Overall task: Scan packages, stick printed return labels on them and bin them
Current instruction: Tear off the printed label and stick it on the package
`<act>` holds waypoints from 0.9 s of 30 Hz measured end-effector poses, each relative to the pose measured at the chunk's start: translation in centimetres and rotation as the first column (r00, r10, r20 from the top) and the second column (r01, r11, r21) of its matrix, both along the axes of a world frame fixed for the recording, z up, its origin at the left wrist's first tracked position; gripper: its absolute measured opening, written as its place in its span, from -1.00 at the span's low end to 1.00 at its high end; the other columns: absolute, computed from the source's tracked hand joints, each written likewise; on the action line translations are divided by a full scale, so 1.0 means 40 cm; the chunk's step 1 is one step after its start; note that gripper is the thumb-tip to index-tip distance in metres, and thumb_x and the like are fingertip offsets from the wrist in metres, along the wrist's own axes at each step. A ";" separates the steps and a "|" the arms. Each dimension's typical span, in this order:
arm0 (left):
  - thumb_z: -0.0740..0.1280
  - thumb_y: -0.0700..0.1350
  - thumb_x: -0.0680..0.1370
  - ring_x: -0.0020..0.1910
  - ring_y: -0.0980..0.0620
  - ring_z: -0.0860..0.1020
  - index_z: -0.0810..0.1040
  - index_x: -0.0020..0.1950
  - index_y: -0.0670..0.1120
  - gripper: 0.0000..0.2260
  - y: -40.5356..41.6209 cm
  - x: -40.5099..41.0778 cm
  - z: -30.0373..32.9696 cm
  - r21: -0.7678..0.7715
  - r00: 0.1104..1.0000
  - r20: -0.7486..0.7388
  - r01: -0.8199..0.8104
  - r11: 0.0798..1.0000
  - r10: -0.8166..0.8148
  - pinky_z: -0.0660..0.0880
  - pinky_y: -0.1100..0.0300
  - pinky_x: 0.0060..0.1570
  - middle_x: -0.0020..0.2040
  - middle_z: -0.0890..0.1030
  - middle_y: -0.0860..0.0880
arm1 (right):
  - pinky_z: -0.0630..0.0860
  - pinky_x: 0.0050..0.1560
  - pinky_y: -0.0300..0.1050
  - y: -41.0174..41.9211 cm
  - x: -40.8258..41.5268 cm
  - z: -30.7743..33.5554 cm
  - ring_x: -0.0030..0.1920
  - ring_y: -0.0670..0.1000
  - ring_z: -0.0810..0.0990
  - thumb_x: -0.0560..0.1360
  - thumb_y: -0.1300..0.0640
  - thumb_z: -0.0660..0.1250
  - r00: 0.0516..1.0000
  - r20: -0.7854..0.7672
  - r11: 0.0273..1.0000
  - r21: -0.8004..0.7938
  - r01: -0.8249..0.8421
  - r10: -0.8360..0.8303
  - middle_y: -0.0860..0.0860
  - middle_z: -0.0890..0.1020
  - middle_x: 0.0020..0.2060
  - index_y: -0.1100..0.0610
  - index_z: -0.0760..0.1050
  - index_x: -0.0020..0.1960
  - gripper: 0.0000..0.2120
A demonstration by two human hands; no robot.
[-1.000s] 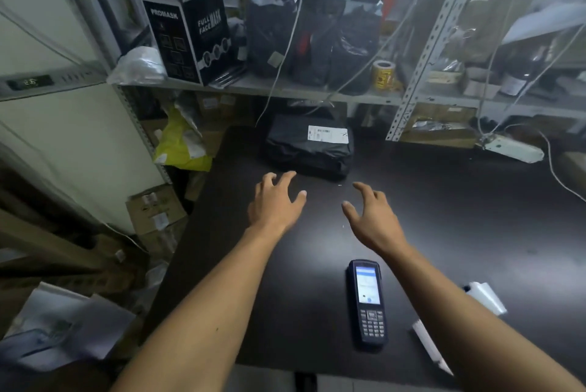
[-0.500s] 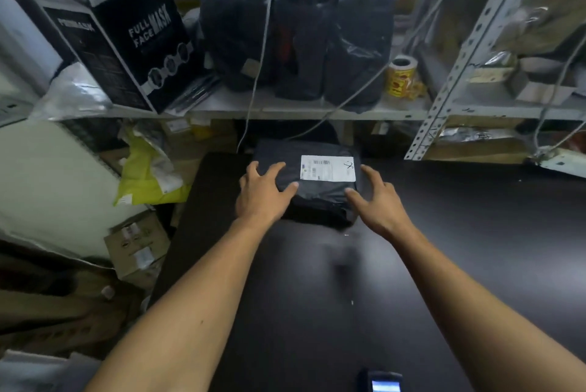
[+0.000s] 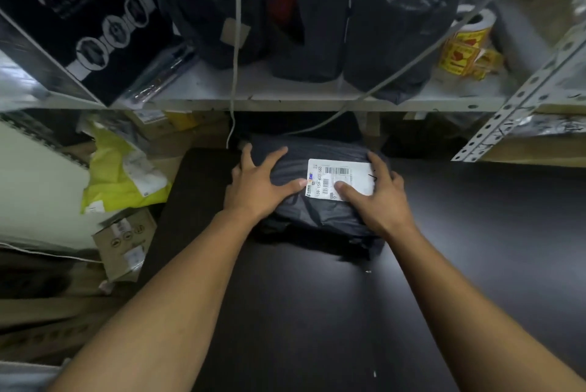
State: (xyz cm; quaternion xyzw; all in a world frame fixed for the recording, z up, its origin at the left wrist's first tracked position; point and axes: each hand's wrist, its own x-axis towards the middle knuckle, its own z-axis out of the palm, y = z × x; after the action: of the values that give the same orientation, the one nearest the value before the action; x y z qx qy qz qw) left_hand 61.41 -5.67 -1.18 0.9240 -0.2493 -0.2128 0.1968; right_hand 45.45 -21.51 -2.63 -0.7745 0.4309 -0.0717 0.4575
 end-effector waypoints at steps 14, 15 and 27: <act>0.37 0.37 0.42 0.52 -0.22 0.11 0.22 0.47 0.39 -0.34 0.204 -0.166 0.014 -0.005 0.999 -0.045 0.002 1.000 -0.002 0.29 -0.18 0.40 0.60 -0.12 0.04 | 0.31 0.36 -0.06 0.206 -0.164 0.022 0.39 0.17 0.39 0.42 -0.21 0.44 0.999 -0.036 0.999 0.044 -0.016 0.017 0.10 0.20 0.47 -0.20 0.13 0.53 -0.21; 0.37 0.37 0.41 0.52 -0.21 0.11 0.22 0.47 0.39 -0.34 0.236 -0.189 0.015 -0.001 0.999 -0.047 0.006 1.000 -0.006 0.30 -0.19 0.39 0.60 -0.12 0.04 | 0.31 0.37 -0.05 0.239 -0.189 0.024 0.39 0.18 0.38 0.42 -0.22 0.44 0.999 -0.048 0.999 0.043 -0.015 0.017 0.10 0.19 0.47 -0.20 0.12 0.53 -0.21; 0.38 0.37 0.41 0.49 -0.25 0.14 0.23 0.47 0.33 -0.33 0.641 -0.497 0.029 0.037 0.998 -0.055 -0.012 0.999 0.014 0.33 -0.19 0.35 0.58 -0.11 -0.02 | 0.28 0.37 -0.10 0.627 -0.480 0.017 0.39 0.12 0.38 0.41 -0.21 0.45 0.995 -0.075 0.997 0.050 -0.058 0.061 0.09 0.22 0.44 -0.19 0.12 0.53 -0.19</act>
State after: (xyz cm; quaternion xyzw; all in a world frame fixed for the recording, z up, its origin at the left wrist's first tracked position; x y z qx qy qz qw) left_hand 41.51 19.96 0.00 0.9228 -0.2338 -0.2418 0.1878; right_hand 26.26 3.58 -1.95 -0.7781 0.4263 -0.0181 0.4609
